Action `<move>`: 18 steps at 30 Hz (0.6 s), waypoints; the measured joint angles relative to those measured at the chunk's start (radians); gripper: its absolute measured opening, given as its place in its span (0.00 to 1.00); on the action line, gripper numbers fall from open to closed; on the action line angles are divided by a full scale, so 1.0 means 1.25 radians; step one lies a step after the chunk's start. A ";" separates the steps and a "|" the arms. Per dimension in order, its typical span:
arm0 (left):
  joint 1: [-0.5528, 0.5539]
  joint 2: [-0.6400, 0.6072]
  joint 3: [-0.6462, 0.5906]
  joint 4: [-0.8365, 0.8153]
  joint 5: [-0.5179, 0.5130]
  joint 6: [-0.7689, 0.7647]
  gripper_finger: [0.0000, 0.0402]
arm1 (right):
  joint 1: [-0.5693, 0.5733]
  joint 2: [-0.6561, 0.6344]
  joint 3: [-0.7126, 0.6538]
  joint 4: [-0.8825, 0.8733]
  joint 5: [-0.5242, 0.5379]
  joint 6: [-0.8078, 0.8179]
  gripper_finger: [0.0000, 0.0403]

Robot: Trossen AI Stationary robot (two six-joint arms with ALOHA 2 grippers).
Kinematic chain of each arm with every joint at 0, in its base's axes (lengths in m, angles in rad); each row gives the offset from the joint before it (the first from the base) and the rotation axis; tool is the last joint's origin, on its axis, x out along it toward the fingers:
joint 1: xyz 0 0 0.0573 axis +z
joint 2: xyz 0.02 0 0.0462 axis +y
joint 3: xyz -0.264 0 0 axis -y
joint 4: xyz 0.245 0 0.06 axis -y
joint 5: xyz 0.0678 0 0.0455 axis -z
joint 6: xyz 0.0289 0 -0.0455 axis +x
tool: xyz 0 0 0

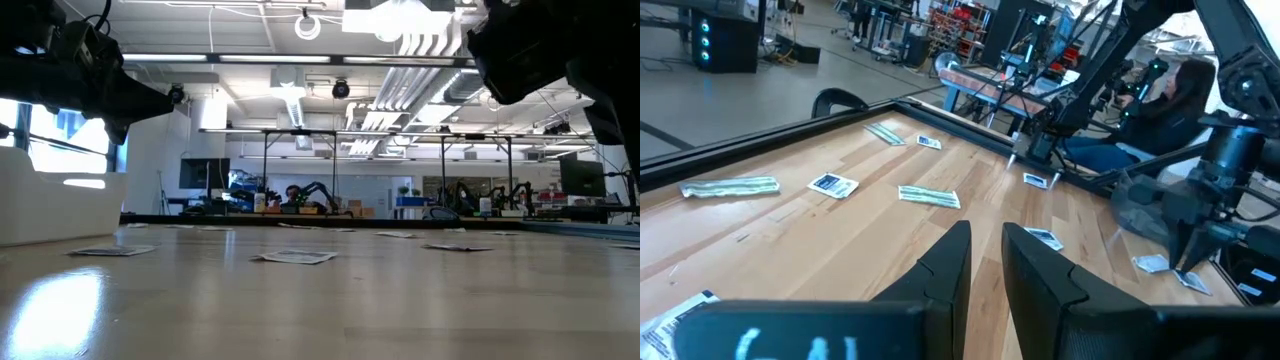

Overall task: Pick & Place First Aid Supplies
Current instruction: Put the green bandage pack into the black bin

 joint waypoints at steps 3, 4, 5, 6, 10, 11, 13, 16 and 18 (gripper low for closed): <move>0.000 0.000 0.000 0.000 0.000 0.000 0.15 | -0.006 0.003 0.008 -0.036 0.002 0.050 0.10; 0.000 0.000 0.000 0.000 0.000 0.000 0.15 | -0.006 0.003 0.008 -0.045 0.002 0.061 0.10; 0.000 0.000 0.000 0.000 0.000 0.000 0.15 | -0.006 0.004 0.008 -0.056 0.002 0.070 0.09; 0.000 0.000 0.000 0.000 0.000 0.000 0.15 | -0.007 0.004 0.008 -0.070 0.002 0.077 0.09; 0.000 0.000 0.000 0.000 0.000 0.000 0.15 | -0.006 0.004 0.000 -0.105 0.002 0.114 0.11; 0.000 0.000 0.000 0.000 0.000 0.000 0.15 | -0.006 0.004 0.000 -0.119 0.001 0.110 0.12; 0.000 0.000 0.000 0.000 0.000 0.000 0.15 | -0.006 0.004 0.000 -0.144 0.000 0.081 0.14; 0.000 0.000 0.000 0.000 0.000 0.000 0.15 | -0.006 0.004 0.000 -0.174 0.000 0.005 0.18; 0.000 0.000 0.000 0.000 0.000 0.000 0.15 | -0.006 0.004 0.000 -0.177 0.005 -0.082 0.19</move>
